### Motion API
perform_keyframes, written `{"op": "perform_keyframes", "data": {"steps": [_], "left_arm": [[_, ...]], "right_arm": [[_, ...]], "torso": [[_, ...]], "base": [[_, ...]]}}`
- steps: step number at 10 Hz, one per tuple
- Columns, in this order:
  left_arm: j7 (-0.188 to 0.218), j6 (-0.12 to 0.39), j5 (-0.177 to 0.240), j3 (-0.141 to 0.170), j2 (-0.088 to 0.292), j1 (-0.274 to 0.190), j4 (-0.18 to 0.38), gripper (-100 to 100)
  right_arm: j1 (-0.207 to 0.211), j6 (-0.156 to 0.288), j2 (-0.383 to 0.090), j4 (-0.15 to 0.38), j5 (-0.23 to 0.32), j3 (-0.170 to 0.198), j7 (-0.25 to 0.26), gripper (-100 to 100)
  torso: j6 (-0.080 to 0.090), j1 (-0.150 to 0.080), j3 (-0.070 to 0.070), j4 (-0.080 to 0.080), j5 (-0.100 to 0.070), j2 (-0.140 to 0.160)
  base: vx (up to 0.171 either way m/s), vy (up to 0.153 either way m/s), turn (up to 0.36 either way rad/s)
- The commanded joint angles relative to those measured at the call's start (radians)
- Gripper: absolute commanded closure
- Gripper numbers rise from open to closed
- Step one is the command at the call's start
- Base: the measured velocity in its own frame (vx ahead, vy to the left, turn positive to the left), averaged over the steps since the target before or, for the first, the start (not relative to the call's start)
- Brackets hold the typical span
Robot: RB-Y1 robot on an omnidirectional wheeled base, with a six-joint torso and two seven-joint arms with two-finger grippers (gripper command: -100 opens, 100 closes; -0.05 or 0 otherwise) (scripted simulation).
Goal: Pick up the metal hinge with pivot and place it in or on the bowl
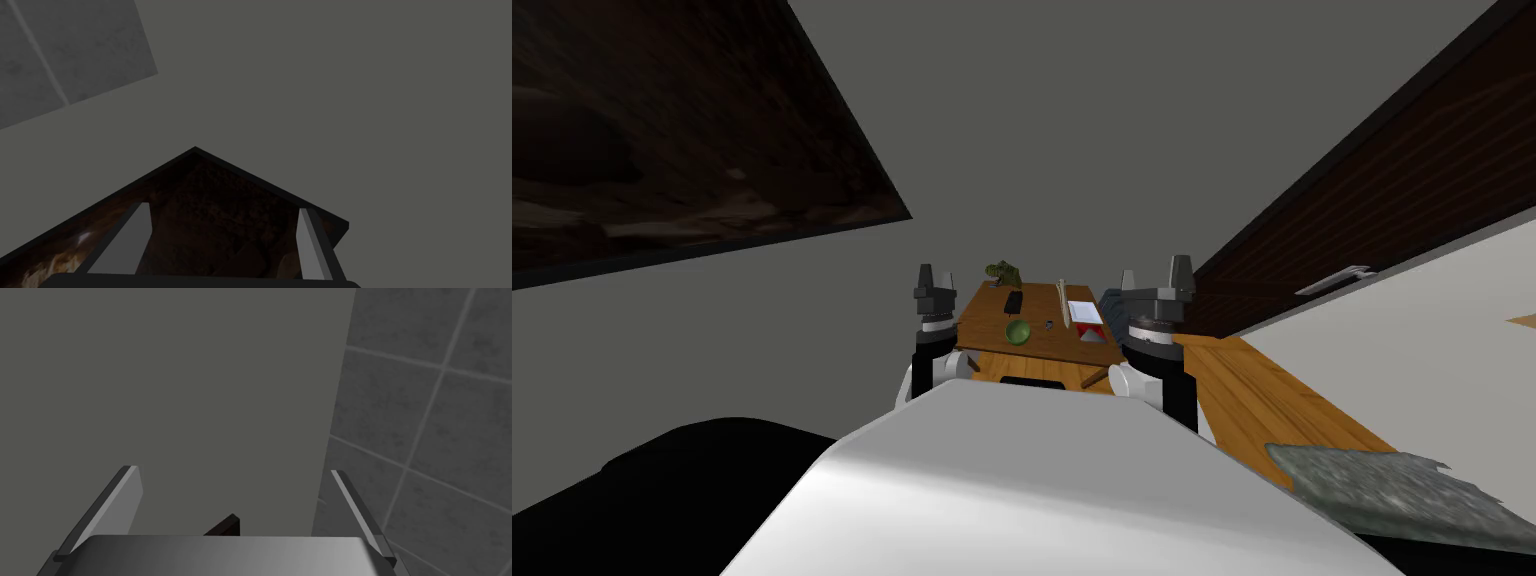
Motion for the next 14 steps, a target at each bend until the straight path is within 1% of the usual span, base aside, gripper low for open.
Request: {"op": "perform_keyframes", "data": {"steps": [1, 3, 6, 7, 9, 10, 11, 12, 13, 14], "left_arm": [[0.000, 0.000, 0.000, 0.000, 0.000, 0.000, 0.000, 0], [0.000, 0.000, 0.000, 0.000, 0.000, 0.000, 0.000, 0], [0.000, 0.000, 0.000, 0.000, 0.000, 0.000, 0.000, 0], [0.000, 0.000, 0.000, 0.000, 0.000, 0.000, 0.000, 0], [0.000, 0.000, 0.000, 0.000, 0.000, 0.000, 0.000, 0], [0.000, 0.000, 0.000, 0.000, 0.000, 0.000, 0.000, 0], [0.000, 0.000, 0.000, 0.000, 0.000, 0.000, 0.000, 0], [0.000, 0.000, 0.000, 0.000, 0.000, 0.000, 0.000, 0], [0.000, 0.000, 0.000, 0.000, 0.000, 0.000, 0.000, 0], [0.000, 0.000, 0.000, 0.000, 0.000, 0.000, 0.000, 0]], "right_arm": [[0.005, 0.036, -0.031, 0.021, 0.040, 0.004, -0.031, -100], [0.009, 0.076, -0.050, 0.046, 0.083, 0.007, -0.064, -100], [0.014, 0.160, -0.076, 0.104, 0.167, 0.010, -0.127, -100], [0.014, 0.160, -0.076, 0.104, 0.174, 0.010, -0.127, -100], [0.015, 0.221, -0.090, 0.158, 0.239, 0.010, -0.177, -100], [0.015, 0.229, -0.090, 0.158, 0.248, 0.010, -0.177, -100], [0.016, 0.261, -0.097, 0.190, 0.289, 0.010, -0.203, -100], [0.015, 0.291, -0.103, 0.222, 0.317, 0.009, -0.231, -100], [0.015, 0.308, -0.103, 0.225, 0.332, 0.009, -0.231, -100], [0.015, 0.340, -0.110, 0.263, 0.369, 0.007, -0.259, -100]], "torso": [[0.000, 0.000, 0.000, 0.000, 0.000, 0.000], [0.000, -0.006, 0.003, 0.001, -0.001, 0.005], [0.000, -0.009, 0.004, 0.001, -0.002, 0.006], [0.000, -0.009, 0.004, 0.001, -0.002, 0.006], [0.000, -0.005, 0.002, 0.001, -0.001, 0.003], [0.000, -0.006, 0.002, 0.001, -0.001, 0.003], [0.000, -0.005, 0.002, 0.001, -0.001, 0.003], [0.000, -0.005, 0.002, 0.001, -0.001, 0.003], [0.000, -0.006, 0.002, 0.001, -0.001, 0.004], [0.001, -0.006, 0.002, 0.001, -0.001, 0.003]], "base": [[-0.056, -0.065, 0.222], [-0.088, -0.098, 0.170], [-0.103, -0.127, 0.280], [-0.071, -0.073, 0.074], [-0.063, -0.065, 0.251], [-0.062, -0.062, 0.148], [-0.076, -0.049, 0.264], [-0.096, -0.072, 0.372], [-0.076, -0.064, 0.133], [-0.066, -0.053, 0.269]]}}
